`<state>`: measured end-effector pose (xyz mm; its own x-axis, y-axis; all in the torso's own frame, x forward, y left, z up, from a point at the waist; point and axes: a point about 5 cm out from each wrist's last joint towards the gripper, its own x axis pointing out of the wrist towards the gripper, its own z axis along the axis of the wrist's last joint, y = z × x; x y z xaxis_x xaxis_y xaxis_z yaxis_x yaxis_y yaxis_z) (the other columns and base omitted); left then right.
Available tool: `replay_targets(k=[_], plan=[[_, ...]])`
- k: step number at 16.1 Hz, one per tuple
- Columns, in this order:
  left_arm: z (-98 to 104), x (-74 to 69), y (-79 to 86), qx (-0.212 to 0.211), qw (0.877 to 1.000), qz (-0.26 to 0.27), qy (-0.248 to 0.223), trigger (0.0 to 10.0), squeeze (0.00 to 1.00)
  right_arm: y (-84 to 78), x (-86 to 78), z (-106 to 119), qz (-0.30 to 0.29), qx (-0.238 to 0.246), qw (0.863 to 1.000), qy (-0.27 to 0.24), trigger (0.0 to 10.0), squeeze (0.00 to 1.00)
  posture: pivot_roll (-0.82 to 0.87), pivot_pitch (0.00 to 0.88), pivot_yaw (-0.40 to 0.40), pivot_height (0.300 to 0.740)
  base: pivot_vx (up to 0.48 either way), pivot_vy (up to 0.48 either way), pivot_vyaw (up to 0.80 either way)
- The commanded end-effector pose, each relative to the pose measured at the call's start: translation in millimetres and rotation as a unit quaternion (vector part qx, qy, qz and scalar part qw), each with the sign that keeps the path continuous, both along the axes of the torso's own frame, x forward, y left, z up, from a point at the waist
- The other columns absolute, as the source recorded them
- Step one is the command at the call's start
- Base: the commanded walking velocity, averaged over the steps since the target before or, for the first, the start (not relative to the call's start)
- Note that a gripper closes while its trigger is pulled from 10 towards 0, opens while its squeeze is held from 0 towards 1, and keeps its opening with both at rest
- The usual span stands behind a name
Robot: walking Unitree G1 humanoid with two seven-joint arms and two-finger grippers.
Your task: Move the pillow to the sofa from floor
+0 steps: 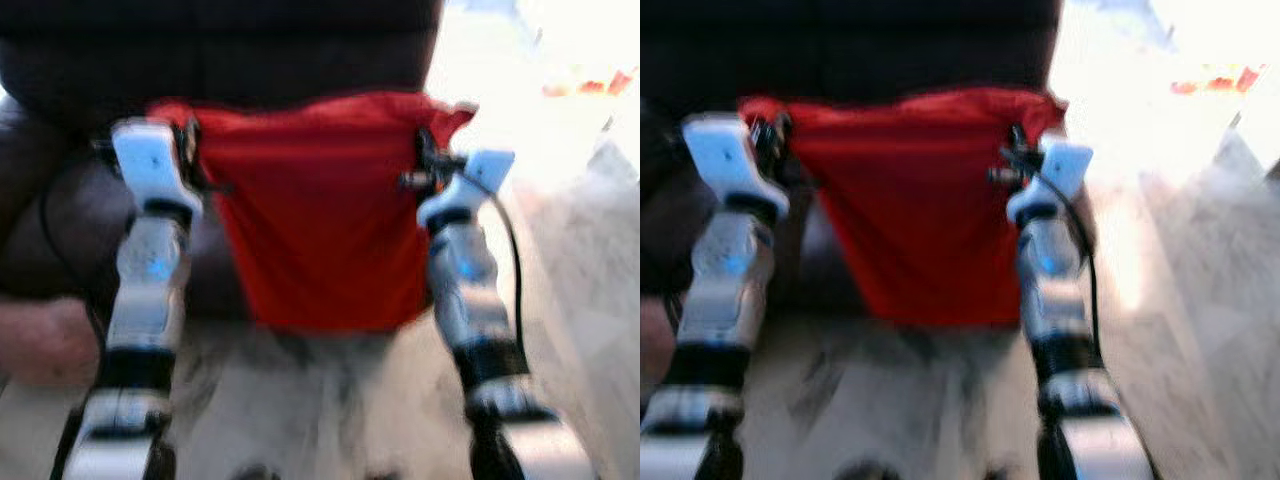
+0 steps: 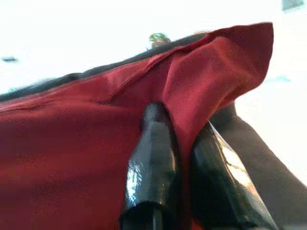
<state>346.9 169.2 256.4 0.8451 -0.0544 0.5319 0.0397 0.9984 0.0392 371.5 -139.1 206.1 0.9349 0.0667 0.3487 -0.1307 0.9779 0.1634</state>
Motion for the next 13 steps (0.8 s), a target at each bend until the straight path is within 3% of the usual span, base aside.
replay_targets(k=[1,9,13], plan=[[19,-5.8,14.4,-0.001,0.999,0.027,-0.039,10.0,0.00,-7.3,-2.5,36,-0.016,0.016,0.997,-0.073,10.0,0.00,0.13,0.126,0.005,0.726,0.311,0.000,0.00],[24,-6.4,13.2,0.004,0.999,0.025,-0.041,10.0,0.00,-4.8,-3.7,34,-0.010,0.017,0.998,-0.061,10.0,0.00,0.13,0.137,0.004,0.726,0.336,0.000,0.00],[36,-8.4,15.6,0.006,0.998,0.031,-0.058,10.0,0.00,-4.1,-3.9,34,-0.009,0.016,0.998,-0.060,10.0,0.00,0.14,0.151,0.002,0.726,0.368,0.000,0.00]])
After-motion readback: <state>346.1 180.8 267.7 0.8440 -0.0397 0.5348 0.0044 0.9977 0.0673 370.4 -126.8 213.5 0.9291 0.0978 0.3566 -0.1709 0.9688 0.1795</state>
